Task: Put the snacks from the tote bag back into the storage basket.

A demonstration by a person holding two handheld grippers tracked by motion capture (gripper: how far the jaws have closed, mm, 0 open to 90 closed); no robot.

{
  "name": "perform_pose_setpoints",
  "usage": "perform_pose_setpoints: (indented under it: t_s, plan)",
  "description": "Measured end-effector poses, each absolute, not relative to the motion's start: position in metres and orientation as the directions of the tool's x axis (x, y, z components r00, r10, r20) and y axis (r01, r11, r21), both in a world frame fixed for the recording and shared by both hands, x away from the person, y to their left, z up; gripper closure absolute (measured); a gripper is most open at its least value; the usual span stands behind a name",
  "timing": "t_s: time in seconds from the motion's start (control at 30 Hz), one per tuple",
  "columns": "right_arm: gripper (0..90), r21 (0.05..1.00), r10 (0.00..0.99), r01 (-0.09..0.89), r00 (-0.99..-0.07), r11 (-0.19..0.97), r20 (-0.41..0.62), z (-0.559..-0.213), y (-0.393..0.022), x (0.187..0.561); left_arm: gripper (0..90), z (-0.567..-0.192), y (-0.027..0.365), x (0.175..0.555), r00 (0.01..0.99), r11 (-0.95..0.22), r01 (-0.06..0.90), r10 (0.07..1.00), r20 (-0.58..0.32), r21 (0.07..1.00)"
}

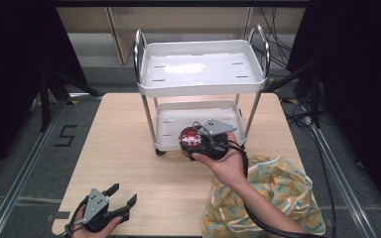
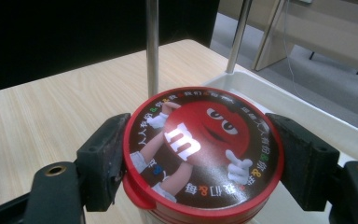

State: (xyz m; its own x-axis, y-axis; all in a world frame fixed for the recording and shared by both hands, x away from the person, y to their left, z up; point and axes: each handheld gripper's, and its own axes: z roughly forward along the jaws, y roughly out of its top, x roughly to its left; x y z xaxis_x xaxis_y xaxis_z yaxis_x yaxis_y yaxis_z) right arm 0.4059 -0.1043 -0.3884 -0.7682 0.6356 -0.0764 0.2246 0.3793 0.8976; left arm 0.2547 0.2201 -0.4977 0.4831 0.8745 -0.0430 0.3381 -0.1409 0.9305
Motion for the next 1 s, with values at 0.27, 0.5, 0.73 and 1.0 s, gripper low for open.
perform_pose_setpoints:
  t_s: [0.27, 0.5, 0.73, 1.0]
  plan:
    - [26.8, 0.895, 0.639, 0.232, -0.766, 0.380, -0.073, -0.390, -0.102, 0.409, 27.8, -0.497, 0.220, 0.254, 0.477, -0.146, 0.345, 0.878, -0.039, 0.927]
    - [26.9, 0.902, 0.645, 0.225, -0.760, 0.369, -0.074, -0.390, -0.100, 0.411, 27.8, -0.497, 0.219, 0.254, 0.475, -0.139, 0.344, 0.879, -0.045, 0.929]
    - [26.9, 0.899, 0.644, 0.223, -0.760, 0.377, -0.082, -0.389, -0.098, 0.414, 27.8, -0.497, 0.220, 0.254, 0.476, -0.148, 0.346, 0.879, -0.037, 0.926]
    - [26.8, 0.898, 0.648, 0.232, -0.758, 0.375, -0.074, -0.388, -0.094, 0.418, 27.8, -0.497, 0.220, 0.255, 0.480, -0.144, 0.341, 0.877, -0.040, 0.929]
